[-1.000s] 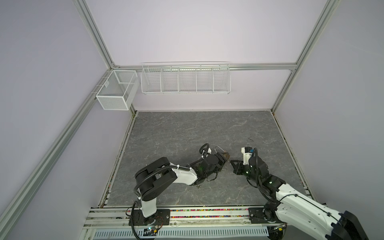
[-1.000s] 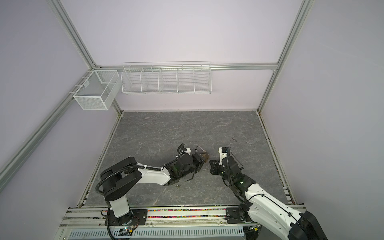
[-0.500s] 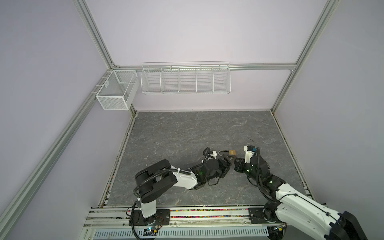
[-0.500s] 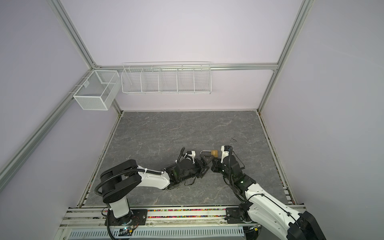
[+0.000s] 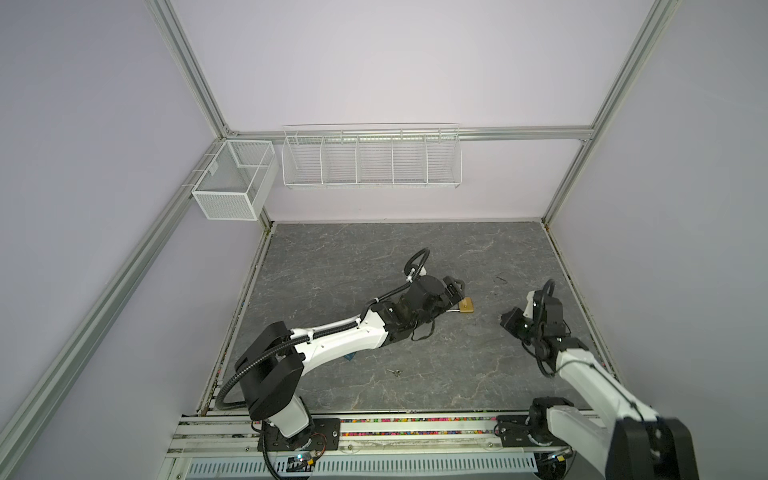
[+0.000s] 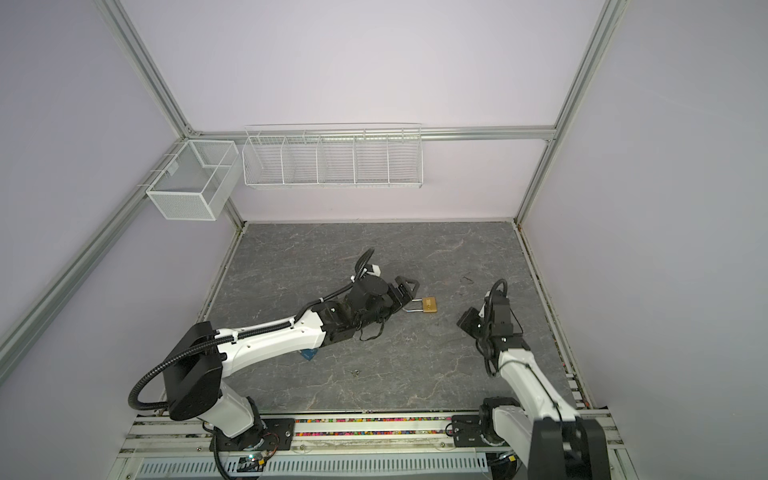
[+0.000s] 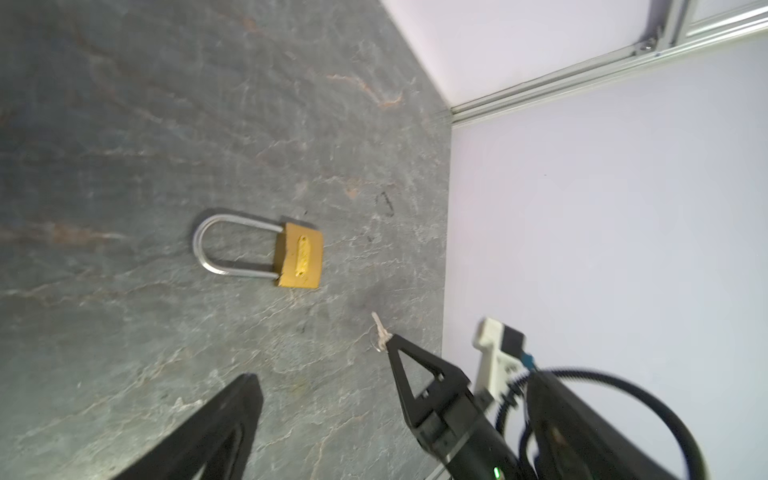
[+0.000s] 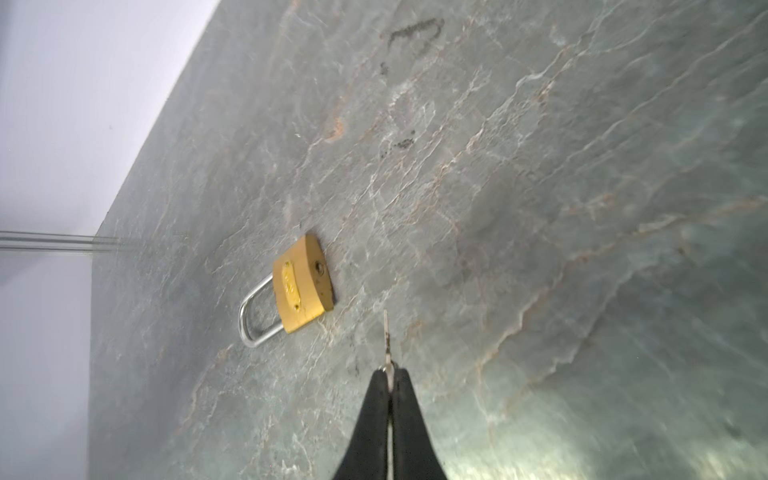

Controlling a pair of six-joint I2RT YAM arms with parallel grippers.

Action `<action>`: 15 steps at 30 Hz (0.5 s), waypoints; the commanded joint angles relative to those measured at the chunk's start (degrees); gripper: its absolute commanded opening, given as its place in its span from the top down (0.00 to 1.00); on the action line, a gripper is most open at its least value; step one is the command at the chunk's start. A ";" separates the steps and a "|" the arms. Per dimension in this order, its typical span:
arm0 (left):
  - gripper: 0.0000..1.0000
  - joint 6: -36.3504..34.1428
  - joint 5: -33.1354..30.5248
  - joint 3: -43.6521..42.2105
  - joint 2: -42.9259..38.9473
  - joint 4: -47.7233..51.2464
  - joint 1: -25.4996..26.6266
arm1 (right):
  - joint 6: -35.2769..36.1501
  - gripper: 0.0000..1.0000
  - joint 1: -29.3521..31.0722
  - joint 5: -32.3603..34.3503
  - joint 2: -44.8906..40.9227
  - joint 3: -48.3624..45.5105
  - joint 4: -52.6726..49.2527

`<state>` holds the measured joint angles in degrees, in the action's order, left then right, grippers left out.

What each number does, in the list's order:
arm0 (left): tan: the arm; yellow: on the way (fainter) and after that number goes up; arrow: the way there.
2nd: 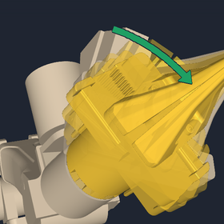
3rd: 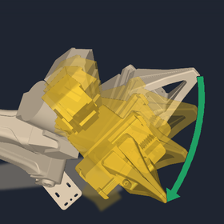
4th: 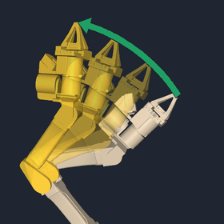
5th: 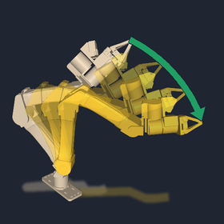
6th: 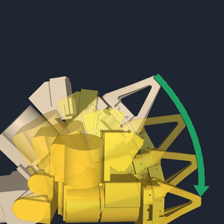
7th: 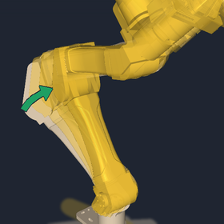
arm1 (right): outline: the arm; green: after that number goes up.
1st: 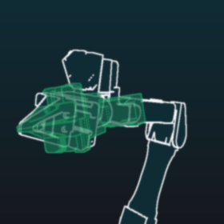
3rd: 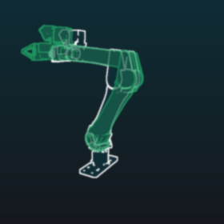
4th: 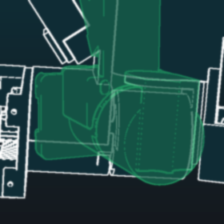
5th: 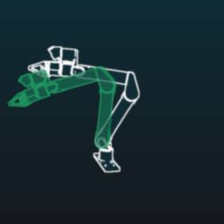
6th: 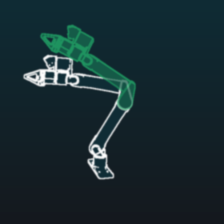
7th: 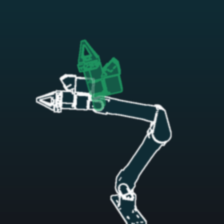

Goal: Unlock with the key

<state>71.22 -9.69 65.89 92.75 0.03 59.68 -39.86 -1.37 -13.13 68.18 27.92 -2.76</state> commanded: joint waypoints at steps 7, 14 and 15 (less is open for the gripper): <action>0.19 9.13 1.91 -1.23 4.31 7.75 -3.82 | 1.63 0.94 -1.86 -16.06 25.30 15.71 7.03; 0.21 10.41 5.12 -6.12 3.18 2.60 -4.41 | 4.20 0.94 3.75 -11.19 31.12 20.15 1.74; 0.21 10.48 5.33 -6.41 2.98 2.51 -4.48 | 3.95 0.94 3.99 -11.21 31.90 20.12 2.01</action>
<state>80.14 -5.69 60.64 96.77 4.34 55.75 -37.50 1.56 -25.45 98.15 47.35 2.26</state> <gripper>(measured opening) 0.792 0.064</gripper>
